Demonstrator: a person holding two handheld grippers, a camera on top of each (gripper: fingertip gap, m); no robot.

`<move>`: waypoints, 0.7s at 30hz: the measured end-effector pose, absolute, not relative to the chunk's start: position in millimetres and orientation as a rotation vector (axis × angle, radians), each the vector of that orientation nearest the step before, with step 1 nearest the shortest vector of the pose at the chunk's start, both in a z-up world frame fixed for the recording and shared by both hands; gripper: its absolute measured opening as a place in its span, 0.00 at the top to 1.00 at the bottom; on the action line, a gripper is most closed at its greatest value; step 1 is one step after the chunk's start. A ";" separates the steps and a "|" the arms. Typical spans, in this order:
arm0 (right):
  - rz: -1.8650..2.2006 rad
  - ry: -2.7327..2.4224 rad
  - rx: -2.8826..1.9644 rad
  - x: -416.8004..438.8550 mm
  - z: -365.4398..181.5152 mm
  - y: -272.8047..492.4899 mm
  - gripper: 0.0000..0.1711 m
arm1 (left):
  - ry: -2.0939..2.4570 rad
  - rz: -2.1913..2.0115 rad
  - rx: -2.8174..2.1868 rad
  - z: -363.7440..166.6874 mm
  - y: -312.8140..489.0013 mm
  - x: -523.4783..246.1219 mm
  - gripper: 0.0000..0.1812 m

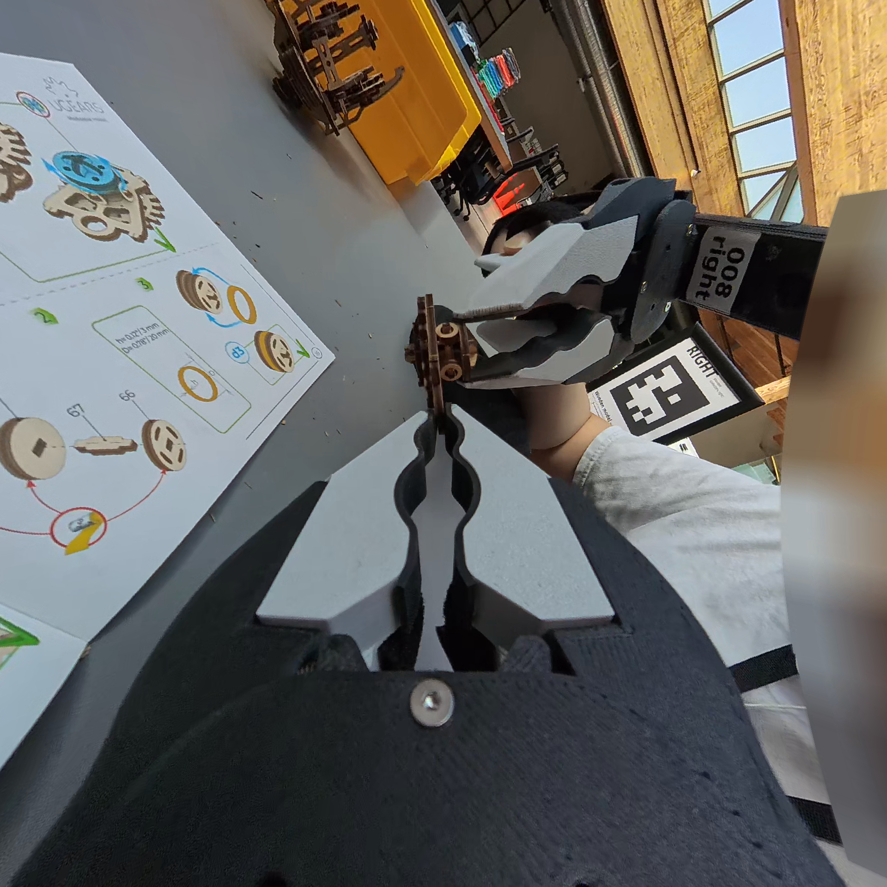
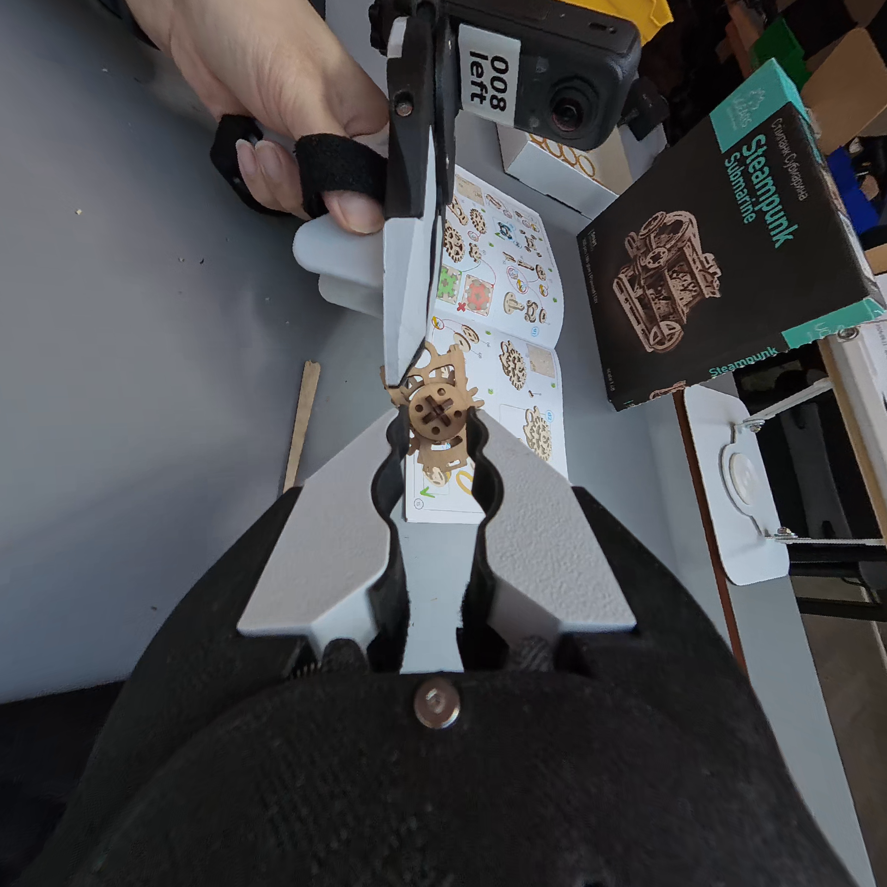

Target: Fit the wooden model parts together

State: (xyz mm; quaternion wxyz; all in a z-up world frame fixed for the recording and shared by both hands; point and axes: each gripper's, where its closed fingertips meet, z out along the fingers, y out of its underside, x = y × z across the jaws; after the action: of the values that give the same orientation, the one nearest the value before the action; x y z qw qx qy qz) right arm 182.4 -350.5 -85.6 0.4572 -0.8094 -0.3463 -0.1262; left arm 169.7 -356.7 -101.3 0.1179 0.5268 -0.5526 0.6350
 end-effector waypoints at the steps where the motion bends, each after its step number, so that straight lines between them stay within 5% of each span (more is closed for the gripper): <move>1: -0.316 -0.883 -1.996 180.7 -87.2 -351.9 0.87 | -1.634 1.852 1.547 -102.5 -356.4 169.7 1.00; 21: -0.188 -0.391 -1.997 195.7 -72.6 -330.7 0.87 | -1.496 1.996 1.603 -88.9 -346.2 179.6 1.00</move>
State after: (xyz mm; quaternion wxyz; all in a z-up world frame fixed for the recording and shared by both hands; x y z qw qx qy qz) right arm 195.7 -330.7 -72.6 0.5219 -0.8336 -0.1632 -0.0786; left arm 179.6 -346.2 -88.9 0.0881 0.5384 -0.5027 0.6706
